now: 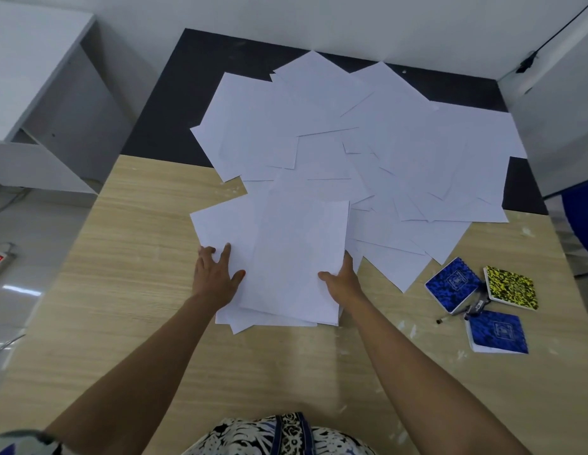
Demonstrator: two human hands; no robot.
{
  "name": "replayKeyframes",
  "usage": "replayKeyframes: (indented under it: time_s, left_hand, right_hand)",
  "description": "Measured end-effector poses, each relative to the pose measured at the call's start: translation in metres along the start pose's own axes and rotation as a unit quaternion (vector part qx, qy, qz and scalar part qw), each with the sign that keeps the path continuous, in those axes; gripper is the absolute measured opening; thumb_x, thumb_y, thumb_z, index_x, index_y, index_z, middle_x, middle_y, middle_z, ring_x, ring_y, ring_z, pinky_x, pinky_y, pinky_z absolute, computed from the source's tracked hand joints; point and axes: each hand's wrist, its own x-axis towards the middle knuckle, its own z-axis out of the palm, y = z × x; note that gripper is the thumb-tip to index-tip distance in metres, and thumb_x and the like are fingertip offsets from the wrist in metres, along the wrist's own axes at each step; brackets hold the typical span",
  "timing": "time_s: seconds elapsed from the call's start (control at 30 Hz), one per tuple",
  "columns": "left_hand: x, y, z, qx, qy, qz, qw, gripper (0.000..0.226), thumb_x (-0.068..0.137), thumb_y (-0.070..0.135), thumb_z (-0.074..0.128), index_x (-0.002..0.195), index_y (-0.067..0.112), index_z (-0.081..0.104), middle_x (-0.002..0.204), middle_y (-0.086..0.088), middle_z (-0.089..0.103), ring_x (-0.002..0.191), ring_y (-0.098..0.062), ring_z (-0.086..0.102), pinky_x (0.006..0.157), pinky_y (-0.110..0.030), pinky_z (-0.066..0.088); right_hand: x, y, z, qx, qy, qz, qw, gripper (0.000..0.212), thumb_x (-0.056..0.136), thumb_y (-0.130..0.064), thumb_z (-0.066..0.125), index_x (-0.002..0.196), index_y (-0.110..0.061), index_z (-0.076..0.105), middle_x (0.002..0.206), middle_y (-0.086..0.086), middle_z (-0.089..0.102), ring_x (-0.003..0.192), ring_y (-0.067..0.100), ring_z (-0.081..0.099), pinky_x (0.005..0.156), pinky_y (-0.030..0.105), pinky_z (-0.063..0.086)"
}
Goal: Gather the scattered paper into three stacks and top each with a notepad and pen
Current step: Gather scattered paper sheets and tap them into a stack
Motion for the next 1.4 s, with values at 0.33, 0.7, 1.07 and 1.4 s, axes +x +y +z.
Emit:
replayKeyframes:
  time_s: [0.33,0.7,1.07,1.4]
  left_hand:
    - [-0.002,-0.005,-0.004,-0.013,-0.027,0.017,0.999,0.084,0.079,0.056,0.067,0.148,0.03,0.028,0.155,-0.017,0.005,0.146,-0.037,0.003,0.118,-0.048,0.018]
    - [0.002,-0.015,0.002,-0.125,0.045,0.024,0.991,0.017,0.088,0.027,0.067,0.085,0.012,0.063,0.153,-0.021,0.026,0.146,-0.034,0.011,0.114,-0.047,0.025]
    - [-0.003,-0.01,-0.006,-0.06,-0.022,0.0,0.998,0.098,0.075,0.049,0.075,0.15,0.018,0.021,0.158,-0.012,0.008,0.147,-0.03,0.004,0.117,-0.046,0.02]
    - [-0.005,-0.008,-0.01,-0.036,-0.041,-0.006,0.999,0.107,0.074,0.055,0.073,0.154,0.023,0.009,0.16,-0.01,0.0,0.148,-0.028,-0.007,0.119,-0.045,0.012]
  right_hand:
    - [0.004,-0.011,-0.003,-0.017,0.032,0.06,0.998,0.085,0.094,-0.016,0.055,0.153,-0.015,-0.005,0.153,0.011,0.029,0.128,0.029,0.044,0.095,0.03,0.039]
    - [0.0,-0.004,0.001,-0.118,0.088,0.163,0.976,0.064,0.093,-0.025,0.049,0.141,0.002,0.016,0.128,0.012,0.053,0.107,0.03,0.057,0.083,0.037,0.051]
    - [-0.002,0.008,-0.006,-0.073,0.103,0.05,0.991,0.031,0.092,-0.018,0.055,0.12,-0.004,0.051,0.113,0.011,0.061,0.092,0.026,0.057,0.077,0.031,0.046]
    - [0.002,-0.003,-0.002,-0.082,0.097,-0.013,0.992,0.022,0.086,0.002,0.044,0.1,-0.012,0.051,0.099,0.007,0.061,0.082,0.025,0.056,0.058,0.026,0.041]
